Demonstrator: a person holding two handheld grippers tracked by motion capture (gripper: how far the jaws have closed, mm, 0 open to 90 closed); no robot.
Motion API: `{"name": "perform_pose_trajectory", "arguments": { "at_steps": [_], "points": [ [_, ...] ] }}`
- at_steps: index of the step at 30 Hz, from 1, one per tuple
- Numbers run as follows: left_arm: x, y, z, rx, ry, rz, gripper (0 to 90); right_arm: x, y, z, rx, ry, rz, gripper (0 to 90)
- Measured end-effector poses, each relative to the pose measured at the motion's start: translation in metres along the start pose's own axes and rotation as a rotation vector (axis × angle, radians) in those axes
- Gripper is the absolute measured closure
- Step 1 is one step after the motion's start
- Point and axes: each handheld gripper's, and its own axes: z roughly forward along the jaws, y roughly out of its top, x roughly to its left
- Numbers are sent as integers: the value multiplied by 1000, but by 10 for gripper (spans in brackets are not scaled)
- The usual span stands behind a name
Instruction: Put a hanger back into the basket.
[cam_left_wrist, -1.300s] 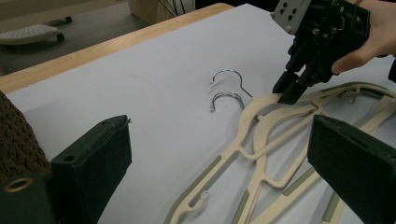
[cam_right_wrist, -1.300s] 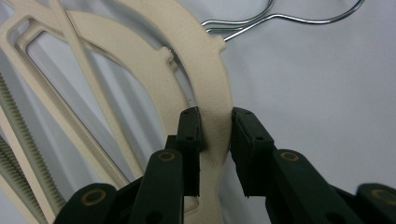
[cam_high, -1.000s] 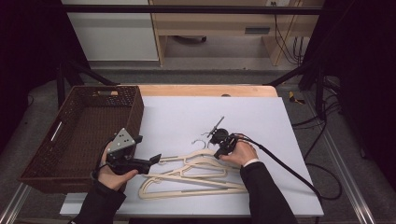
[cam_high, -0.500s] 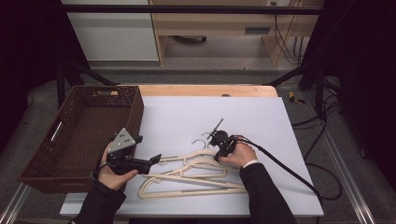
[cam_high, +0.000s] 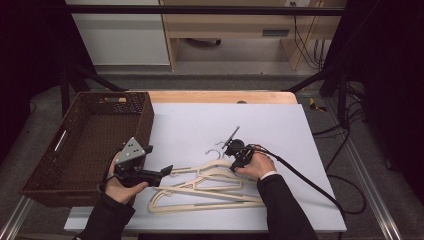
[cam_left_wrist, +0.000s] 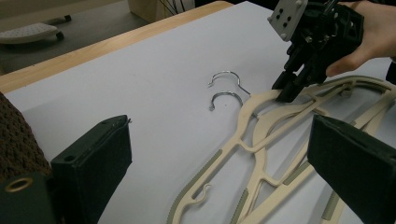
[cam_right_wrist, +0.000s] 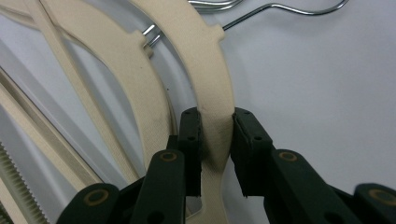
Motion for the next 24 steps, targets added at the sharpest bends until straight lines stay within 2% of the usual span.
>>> {"name": "perform_pose_trajectory", "arguments": {
  "at_steps": [1, 4, 5, 9, 20, 23, 24],
  "points": [
    [0, 0, 0, -1, 0, 0, 62, -1, -1, -1, -17, -5, -20, 745],
    [0, 1, -1, -3, 0, 0, 62, -1, -2, -10, -37, -17, -17, 746],
    [0, 1, -1, -3, 1, 0, 63, -2, -2, -12, -51, -20, -30, 746],
    [0, 1, -2, -6, 1, -1, 63, -2, -4, -23, -61, -37, -29, 748],
    [-1, 6, -9, -22, 0, 4, 64, -1, -14, -54, -129, -41, -68, 748],
    [-2, 8, -11, -24, -5, -3, 66, 2, -19, -68, -169, -33, -86, 748],
    [-3, 8, -12, -22, -7, -2, 66, 2, -19, -68, -169, -33, -86, 748]
  ]
}}
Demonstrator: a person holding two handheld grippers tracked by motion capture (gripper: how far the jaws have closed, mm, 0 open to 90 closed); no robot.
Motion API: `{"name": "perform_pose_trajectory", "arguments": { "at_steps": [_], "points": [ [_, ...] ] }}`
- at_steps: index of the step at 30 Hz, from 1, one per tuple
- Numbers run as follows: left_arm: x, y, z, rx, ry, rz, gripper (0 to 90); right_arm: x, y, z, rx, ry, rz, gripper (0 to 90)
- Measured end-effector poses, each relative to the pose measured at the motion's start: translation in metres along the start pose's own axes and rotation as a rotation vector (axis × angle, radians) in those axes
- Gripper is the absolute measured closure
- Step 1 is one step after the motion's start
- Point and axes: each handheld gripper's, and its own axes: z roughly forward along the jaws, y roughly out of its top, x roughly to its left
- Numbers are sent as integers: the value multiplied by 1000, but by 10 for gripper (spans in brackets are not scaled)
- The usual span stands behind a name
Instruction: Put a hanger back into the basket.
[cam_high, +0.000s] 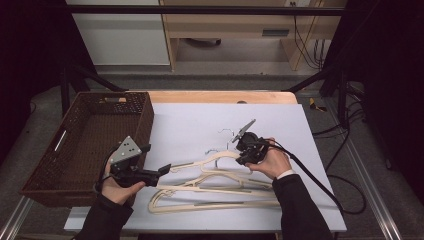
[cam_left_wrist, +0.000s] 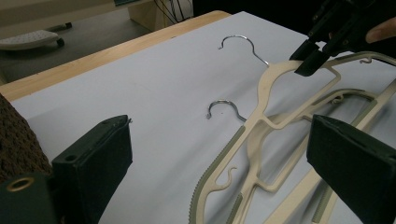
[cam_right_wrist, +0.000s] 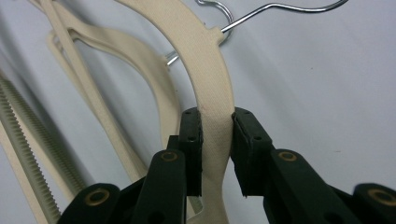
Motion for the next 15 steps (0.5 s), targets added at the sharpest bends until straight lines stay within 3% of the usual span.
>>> {"name": "perform_pose_trajectory", "arguments": {
  "at_steps": [9, 15],
  "points": [
    [-9, 8, -3, 16, -52, -2, 71, 18, -3, -24, -63, 31, -93, 748],
    [-16, 15, 2, 66, -110, 13, 78, 35, -1, -35, -95, 34, -174, 748]
  ]
}}
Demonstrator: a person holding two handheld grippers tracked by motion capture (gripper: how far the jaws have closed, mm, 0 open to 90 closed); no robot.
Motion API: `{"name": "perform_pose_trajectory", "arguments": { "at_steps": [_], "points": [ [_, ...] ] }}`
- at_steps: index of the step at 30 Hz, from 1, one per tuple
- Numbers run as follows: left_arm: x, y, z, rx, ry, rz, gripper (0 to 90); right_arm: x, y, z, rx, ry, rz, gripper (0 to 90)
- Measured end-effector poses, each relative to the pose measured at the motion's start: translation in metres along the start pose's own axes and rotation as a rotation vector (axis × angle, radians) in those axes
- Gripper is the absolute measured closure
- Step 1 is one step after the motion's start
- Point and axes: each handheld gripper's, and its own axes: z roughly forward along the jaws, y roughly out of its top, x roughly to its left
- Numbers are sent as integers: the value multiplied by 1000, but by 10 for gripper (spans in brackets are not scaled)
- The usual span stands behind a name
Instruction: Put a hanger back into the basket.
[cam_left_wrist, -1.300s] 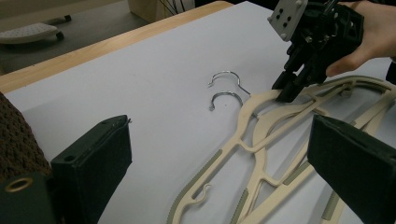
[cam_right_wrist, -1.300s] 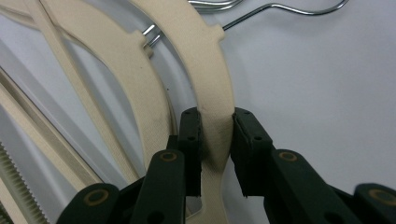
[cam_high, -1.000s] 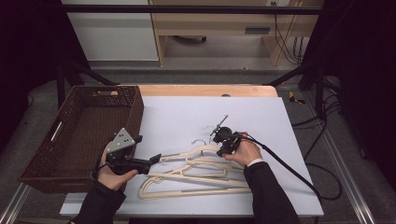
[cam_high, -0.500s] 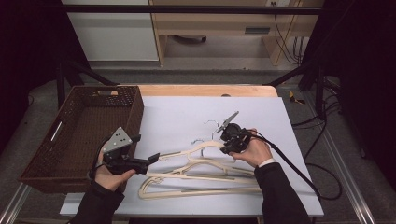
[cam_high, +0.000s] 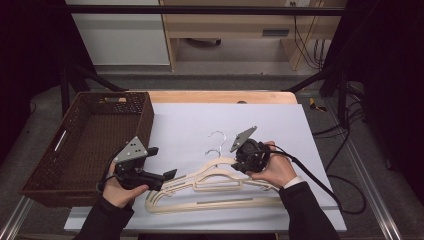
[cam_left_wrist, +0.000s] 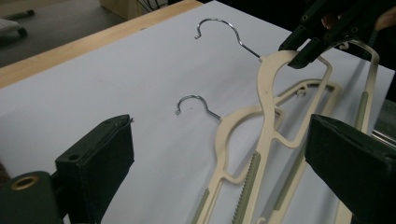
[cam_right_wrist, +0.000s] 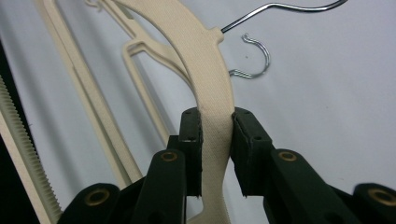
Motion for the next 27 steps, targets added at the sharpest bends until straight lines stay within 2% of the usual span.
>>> {"name": "perform_pose_trajectory", "arguments": {
  "at_steps": [1, 2, 3, 4, 7, 11, 14, 15, 20, 22, 23, 27],
  "points": [
    [0, 1, 1, 11, -13, -1, 81, 3, 1, -1, -8, -2, -7, 748],
    [-1, 3, 3, 24, -26, -1, 89, 7, 2, -4, -13, 0, -35, 748],
    [-1, 8, 6, 58, -53, 2, 95, 9, 2, -6, -19, -1, -49, 748],
    [-1, 8, 6, 58, -53, 2, 102, 11, 3, -8, -25, -4, -56, 748],
    [-3, 16, 11, 108, -76, 16, 106, 14, 3, -11, -43, -5, -73, 748],
    [-4, 26, 17, 131, -97, 21, 124, 19, 4, -14, -68, 2, -96, 748],
    [-6, 31, 23, 158, -118, 35, 129, 22, 4, -18, -60, 5, -109, 748],
    [-8, 32, 25, 163, -124, 39, 136, 24, 4, -19, -70, 6, -126, 748],
    [-16, 35, 36, 210, -159, 60, 141, 29, 5, -22, -82, 7, -140, 748],
    [-20, 35, 42, 239, -172, 74, 148, 31, 6, -23, -92, 11, -161, 749],
    [-22, 35, 44, 252, -176, 81, 167, 34, 7, -23, -97, 6, -178, 749],
    [-26, 36, 54, 304, -212, 89, 215, 39, 8, -24, -101, 6, -197, 748]
  ]
}}
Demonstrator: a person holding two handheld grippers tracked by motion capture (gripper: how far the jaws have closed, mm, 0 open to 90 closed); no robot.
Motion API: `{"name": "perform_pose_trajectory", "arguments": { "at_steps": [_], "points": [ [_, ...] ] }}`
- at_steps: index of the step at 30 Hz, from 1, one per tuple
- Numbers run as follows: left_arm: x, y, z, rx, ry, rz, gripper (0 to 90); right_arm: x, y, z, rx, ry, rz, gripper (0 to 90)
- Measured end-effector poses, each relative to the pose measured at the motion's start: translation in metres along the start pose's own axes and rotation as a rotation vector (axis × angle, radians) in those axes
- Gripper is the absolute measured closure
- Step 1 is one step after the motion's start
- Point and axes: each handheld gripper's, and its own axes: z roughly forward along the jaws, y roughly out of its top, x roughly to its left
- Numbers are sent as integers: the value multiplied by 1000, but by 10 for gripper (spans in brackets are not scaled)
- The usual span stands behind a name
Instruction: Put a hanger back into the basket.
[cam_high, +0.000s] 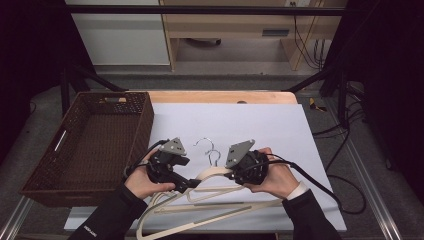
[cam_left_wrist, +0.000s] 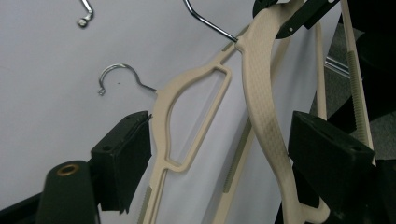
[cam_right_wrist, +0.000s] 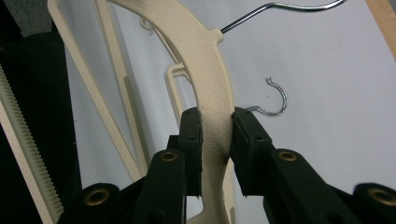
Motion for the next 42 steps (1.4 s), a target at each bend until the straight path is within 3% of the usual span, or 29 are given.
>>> {"name": "perform_pose_trajectory", "arguments": {
  "at_steps": [7, 12, 15, 22, 32, 39, 41, 42],
  "points": [
    [0, 8, 14, 57, -63, 7, 308, 3, 1, 0, -6, -2, -17, 748],
    [-1, 12, 21, 87, -104, 7, 445, 4, 2, 0, -20, -5, -31, 748],
    [-1, 13, 24, 96, -132, -6, 489, 5, 3, 1, -18, -8, -41, 748],
    [0, 14, 25, 92, -181, -42, 704, 7, 5, 3, -37, -12, -65, 748],
    [6, 13, 25, 94, -195, -136, 767, 7, 6, 4, -59, -19, -76, 748],
    [6, 14, 22, 73, -231, -172, 810, 8, 6, 5, -54, -42, -91, 751],
    [5, 14, 20, 63, -263, -173, 854, 8, 6, 6, -57, -42, -91, 757],
    [3, 15, 19, 59, -252, -162, 854, 8, 6, 6, -57, -42, -91, 757]
  ]
}}
